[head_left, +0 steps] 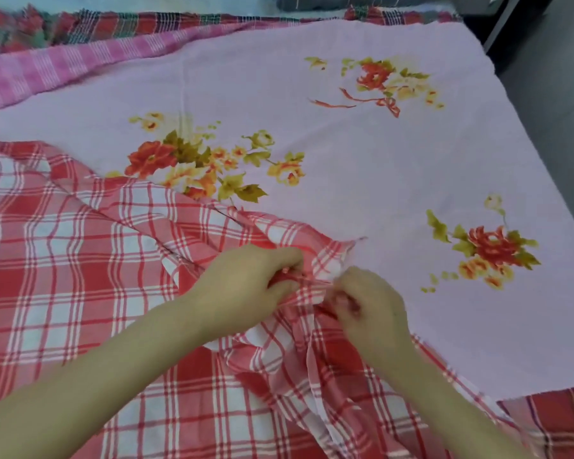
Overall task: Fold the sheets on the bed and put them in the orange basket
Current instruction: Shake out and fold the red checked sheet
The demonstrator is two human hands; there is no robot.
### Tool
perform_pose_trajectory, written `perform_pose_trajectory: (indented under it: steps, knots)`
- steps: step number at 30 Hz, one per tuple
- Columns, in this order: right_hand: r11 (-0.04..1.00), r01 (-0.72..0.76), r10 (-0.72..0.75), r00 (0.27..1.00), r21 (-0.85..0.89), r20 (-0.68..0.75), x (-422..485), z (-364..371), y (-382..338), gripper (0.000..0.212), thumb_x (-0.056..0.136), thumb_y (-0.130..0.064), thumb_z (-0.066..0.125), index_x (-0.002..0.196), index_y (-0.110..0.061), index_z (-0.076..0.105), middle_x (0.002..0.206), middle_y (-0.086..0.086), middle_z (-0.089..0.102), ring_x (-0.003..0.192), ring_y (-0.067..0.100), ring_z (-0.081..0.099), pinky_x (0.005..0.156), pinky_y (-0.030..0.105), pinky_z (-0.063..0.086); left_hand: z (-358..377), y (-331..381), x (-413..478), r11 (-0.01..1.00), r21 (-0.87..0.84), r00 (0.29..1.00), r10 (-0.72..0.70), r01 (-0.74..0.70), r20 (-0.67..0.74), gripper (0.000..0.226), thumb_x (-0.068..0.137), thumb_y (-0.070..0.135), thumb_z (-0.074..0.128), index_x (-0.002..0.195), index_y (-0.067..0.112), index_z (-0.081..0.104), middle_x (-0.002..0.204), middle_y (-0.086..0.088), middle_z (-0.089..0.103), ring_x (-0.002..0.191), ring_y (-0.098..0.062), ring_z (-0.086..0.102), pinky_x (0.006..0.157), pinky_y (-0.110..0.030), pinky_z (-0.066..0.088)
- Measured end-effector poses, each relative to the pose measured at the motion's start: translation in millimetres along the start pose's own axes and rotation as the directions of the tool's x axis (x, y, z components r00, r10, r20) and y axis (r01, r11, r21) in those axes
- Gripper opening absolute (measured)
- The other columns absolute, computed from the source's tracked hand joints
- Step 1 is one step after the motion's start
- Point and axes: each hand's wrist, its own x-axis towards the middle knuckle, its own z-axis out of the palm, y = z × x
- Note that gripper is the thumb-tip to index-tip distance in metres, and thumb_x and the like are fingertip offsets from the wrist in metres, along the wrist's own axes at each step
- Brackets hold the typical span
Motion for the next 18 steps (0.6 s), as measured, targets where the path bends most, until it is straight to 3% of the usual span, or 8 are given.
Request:
perform_pose_trajectory:
  steps: [2,3,8,10,13,16,17,18]
  knots:
    - [0.94,0.285,-0.241,0.944,-0.188,0.223,-51.8,7.9,2.2,0.015,0.066,-0.016,0.051,0.068,-0.026,0.062,0.079,-0.012,0.058,0.071,0.013,0.054,0.053,0.027,0.037,-10.9,-8.5,-10.4,0.996,0.073,0.998,-0.057,0.059,-0.034,0.016,0.075,0.038,0.049,0.069,0.029,0.038,0.049,0.007,0.037,0.049,-0.003,0.035,0.048,-0.017,0.019]
    - [0.932,0.29,-0.215,0.925,-0.217,0.312,-69.2,12.1,8.4,0.016,0.066,-0.021,0.049,0.066,-0.027,0.064,0.08,-0.014,0.06,0.069,0.013,0.058,0.054,0.027,0.039,-15.6,-14.4,-15.0,0.992,0.087,0.996,-0.086,0.086,-0.007,0.021,0.072,0.038,0.049,0.065,0.028,0.033,0.05,0.006,0.037,0.049,-0.004,0.036,0.048,-0.018,0.021]
    - [0.97,-0.244,0.243,0.948,-0.023,0.204,-91.0,20.9,-5.7,0.012,0.074,-0.031,0.057,0.084,-0.036,0.059,0.073,-0.022,0.062,0.065,0.005,0.062,0.053,0.013,0.046,-10.6,-32.2,-52.3,0.975,0.005,0.954,-0.218,0.222,0.205,0.035,0.077,0.02,0.069,0.063,0.022,0.036,0.062,0.005,0.05,0.063,-0.009,0.047,0.055,-0.018,0.034]
    - [0.904,-0.427,0.427,0.898,-0.017,0.105,-72.9,24.2,-17.9,0.035,0.071,-0.058,0.055,0.096,-0.034,0.059,0.076,-0.019,0.062,0.074,0.008,0.062,0.061,0.012,0.043,-1.9,-34.5,-66.1,0.95,-0.071,0.943,-0.289,0.303,0.166,0.035,0.078,0.015,0.072,0.067,0.029,0.041,0.064,0.008,0.053,0.06,-0.008,0.047,0.058,-0.018,0.036]
    - [0.762,-0.647,0.63,0.751,0.031,0.2,-34.3,29.5,-28.5,0.072,0.063,-0.075,0.049,0.116,-0.027,0.058,0.101,-0.003,0.068,0.098,0.021,0.062,0.083,0.034,0.05,10.1,-29.4,-79.8,0.944,-0.095,0.945,-0.306,0.317,0.115,0.019,0.082,0.031,0.067,0.082,0.037,0.049,0.062,0.005,0.055,0.064,-0.013,0.051,0.06,-0.026,0.04]
    - [0.278,-0.882,0.707,0.456,0.381,0.54,3.4,23.4,-32.0,0.035,0.069,-0.045,0.062,0.086,-0.015,0.064,0.081,0.006,0.064,0.069,0.024,0.061,0.06,0.028,0.051,16.3,-20.0,-89.3,0.972,-0.056,0.973,-0.224,0.227,0.055,0.037,0.08,0.059,0.04,0.077,0.026,0.056,0.059,0.005,0.053,0.065,-0.011,0.052,0.054,-0.02,0.035]
    - [0.238,-0.891,0.722,0.429,0.388,0.542,9.7,23.8,-32.4,0.027,0.07,-0.036,0.059,0.081,-0.012,0.064,0.078,0.009,0.062,0.063,0.024,0.059,0.055,0.025,0.048,15.2,-15.7,-92.4,0.978,-0.063,0.979,-0.198,0.2,0.038,0.044,0.08,0.06,0.034,0.076,0.022,0.056,0.057,0.006,0.051,0.062,-0.009,0.051,0.054,-0.02,0.035]
    - [0.352,-0.882,0.753,0.465,0.312,0.465,11.6,29.1,-27.1,0.028,0.074,-0.033,0.053,0.081,-0.01,0.065,0.079,0.013,0.063,0.065,0.027,0.061,0.058,0.026,0.048,17.0,-12.6,-93.1,0.981,-0.088,0.984,-0.174,0.175,0.024,0.045,0.081,0.059,0.032,0.075,0.021,0.056,0.057,0.006,0.05,0.058,-0.007,0.049,0.055,-0.019,0.035]
